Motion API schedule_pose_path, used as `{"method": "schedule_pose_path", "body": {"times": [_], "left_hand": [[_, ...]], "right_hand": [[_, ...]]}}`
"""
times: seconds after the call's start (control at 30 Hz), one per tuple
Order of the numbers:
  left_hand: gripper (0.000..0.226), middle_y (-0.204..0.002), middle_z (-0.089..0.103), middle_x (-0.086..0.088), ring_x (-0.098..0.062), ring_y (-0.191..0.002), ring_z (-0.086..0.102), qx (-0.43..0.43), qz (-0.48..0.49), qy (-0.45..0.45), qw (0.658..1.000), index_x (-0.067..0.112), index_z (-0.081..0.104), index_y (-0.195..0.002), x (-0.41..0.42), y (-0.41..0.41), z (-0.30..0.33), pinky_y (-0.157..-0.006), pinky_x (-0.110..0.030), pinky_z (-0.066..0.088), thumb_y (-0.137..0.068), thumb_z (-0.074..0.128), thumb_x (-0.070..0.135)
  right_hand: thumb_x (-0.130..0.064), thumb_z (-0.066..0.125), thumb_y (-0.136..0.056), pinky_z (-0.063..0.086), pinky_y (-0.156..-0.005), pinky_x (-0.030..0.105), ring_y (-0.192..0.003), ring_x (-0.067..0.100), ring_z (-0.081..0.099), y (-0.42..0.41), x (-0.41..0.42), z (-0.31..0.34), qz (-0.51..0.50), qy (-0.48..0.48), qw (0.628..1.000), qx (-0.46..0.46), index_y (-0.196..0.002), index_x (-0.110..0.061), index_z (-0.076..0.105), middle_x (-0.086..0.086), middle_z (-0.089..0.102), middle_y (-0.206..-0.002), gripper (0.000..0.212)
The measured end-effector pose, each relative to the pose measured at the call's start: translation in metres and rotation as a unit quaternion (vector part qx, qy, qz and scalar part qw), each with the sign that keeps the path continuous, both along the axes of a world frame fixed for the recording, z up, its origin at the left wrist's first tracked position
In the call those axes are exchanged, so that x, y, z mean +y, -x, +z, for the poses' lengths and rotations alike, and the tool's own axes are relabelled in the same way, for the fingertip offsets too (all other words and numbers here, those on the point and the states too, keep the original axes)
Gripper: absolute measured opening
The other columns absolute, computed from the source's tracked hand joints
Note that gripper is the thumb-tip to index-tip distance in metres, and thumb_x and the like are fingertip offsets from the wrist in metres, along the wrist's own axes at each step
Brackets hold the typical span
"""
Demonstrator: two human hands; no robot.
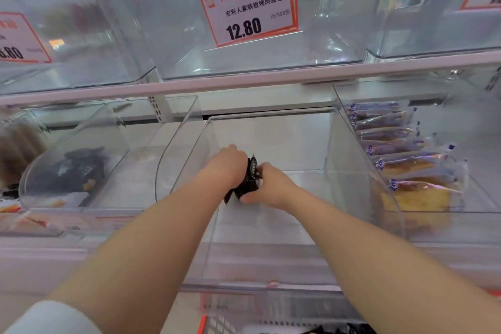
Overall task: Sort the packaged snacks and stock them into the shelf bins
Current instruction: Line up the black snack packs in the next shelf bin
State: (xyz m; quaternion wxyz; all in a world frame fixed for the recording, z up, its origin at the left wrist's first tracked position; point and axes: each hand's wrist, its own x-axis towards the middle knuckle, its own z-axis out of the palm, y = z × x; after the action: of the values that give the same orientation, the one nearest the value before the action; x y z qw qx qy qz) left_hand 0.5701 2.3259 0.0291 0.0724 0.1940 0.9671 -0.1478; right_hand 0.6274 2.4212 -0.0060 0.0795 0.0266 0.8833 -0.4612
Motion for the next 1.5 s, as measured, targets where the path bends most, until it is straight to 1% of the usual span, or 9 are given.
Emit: {"method": "schedule_pose_path", "body": {"times": [0.17,0.4,0.77,0.97,1.03,1.13,1.27,1.37,1.5], "left_hand": [[0.017,-0.08,0.052,-0.005,-0.023,-0.077,0.052,-0.079,-0.058,0.136,0.986,0.007,0.061,-0.1,-0.008,-0.005,0.022,-0.066,-0.028,0.041,-0.088,0.048,0.009],[0.048,-0.119,0.048,-0.007,-0.025,-0.103,0.057,-0.024,-0.096,0.158,0.982,0.011,0.048,-0.123,-0.013,-0.008,0.016,-0.071,-0.03,0.042,-0.081,0.068,0.025],[0.035,-0.108,0.057,-0.008,-0.024,-0.104,0.06,-0.017,-0.067,0.191,0.979,0.008,0.054,-0.121,-0.009,0.004,0.011,-0.072,-0.027,0.043,-0.087,0.06,0.012],[0.034,-0.101,0.055,-0.005,-0.023,-0.099,0.059,-0.046,-0.086,0.207,0.973,0.012,0.051,-0.121,-0.014,-0.007,0.024,-0.073,-0.029,0.042,-0.088,0.059,0.021],[0.03,-0.104,0.055,-0.005,-0.023,-0.101,0.059,-0.02,-0.109,0.206,0.972,0.012,0.049,-0.12,-0.017,-0.014,0.028,-0.071,-0.03,0.042,-0.09,0.054,0.016],[0.024,-0.109,0.055,-0.005,-0.024,-0.097,0.058,0.026,-0.156,0.169,0.973,0.014,0.049,-0.116,-0.025,-0.033,0.045,-0.064,-0.03,0.04,-0.092,0.047,0.015],[0.025,-0.11,0.057,-0.002,-0.025,-0.096,0.058,0.051,-0.211,0.104,0.971,0.019,0.05,-0.116,-0.038,-0.081,0.079,-0.061,-0.03,0.038,-0.093,0.045,0.026],[0.023,-0.105,0.06,0.003,-0.022,-0.091,0.058,0.103,-0.301,0.021,0.948,0.022,0.052,-0.107,-0.046,-0.13,0.09,-0.058,-0.027,0.034,-0.094,0.04,0.036],[0.026,-0.1,0.059,-0.002,-0.027,-0.087,0.06,0.085,-0.416,0.015,0.905,0.018,0.05,-0.105,-0.033,-0.193,0.06,-0.051,-0.029,0.026,-0.095,0.034,0.036]], "right_hand": [[-0.025,0.067,-0.081,0.036,-0.071,0.029,-0.105,0.027,0.052,0.0,0.0,-0.013,-0.015,-0.102,0.994,0.024,-0.12,-0.007,0.043,0.011,0.051,-0.12,0.049],[-0.031,0.063,-0.085,0.041,-0.074,0.033,-0.107,0.029,0.053,0.004,-0.002,-0.019,-0.023,-0.155,0.988,0.013,-0.119,-0.009,0.043,0.01,0.052,-0.12,0.045],[-0.03,0.059,-0.088,0.038,-0.07,0.032,-0.107,0.028,0.056,0.016,-0.012,-0.006,-0.003,-0.227,0.974,-0.01,-0.118,-0.011,0.048,0.009,0.057,-0.118,0.038],[-0.028,0.057,-0.09,0.042,-0.076,0.032,-0.103,0.028,0.053,0.006,-0.002,0.019,0.064,-0.244,0.966,-0.061,-0.122,-0.005,0.047,0.012,0.056,-0.121,0.041],[-0.028,0.051,-0.093,0.045,-0.07,0.03,-0.097,0.03,0.057,-0.004,0.002,0.036,0.095,-0.26,0.957,-0.08,-0.114,-0.004,0.053,0.01,0.061,-0.102,0.032],[-0.029,0.046,-0.095,0.04,-0.051,0.024,-0.066,0.021,0.058,-0.03,0.009,0.067,0.115,-0.238,0.957,-0.118,-0.078,-0.009,0.053,0.005,0.059,-0.082,0.027],[-0.029,0.052,-0.092,0.039,-0.051,0.02,-0.056,0.01,0.05,-0.096,0.026,0.095,0.084,-0.193,0.977,-0.021,-0.101,-0.009,0.062,0.0,0.068,-0.084,0.024],[-0.031,0.057,-0.089,0.038,-0.049,0.012,-0.05,-0.002,0.049,-0.161,0.047,0.103,0.083,-0.118,0.988,0.057,-0.093,-0.021,0.063,-0.009,0.063,-0.065,0.012],[-0.029,0.057,-0.09,0.041,-0.05,0.012,-0.05,-0.004,0.05,-0.231,0.072,0.073,0.085,-0.039,0.996,-0.009,-0.098,-0.021,0.064,-0.007,0.061,-0.062,0.013]]}}
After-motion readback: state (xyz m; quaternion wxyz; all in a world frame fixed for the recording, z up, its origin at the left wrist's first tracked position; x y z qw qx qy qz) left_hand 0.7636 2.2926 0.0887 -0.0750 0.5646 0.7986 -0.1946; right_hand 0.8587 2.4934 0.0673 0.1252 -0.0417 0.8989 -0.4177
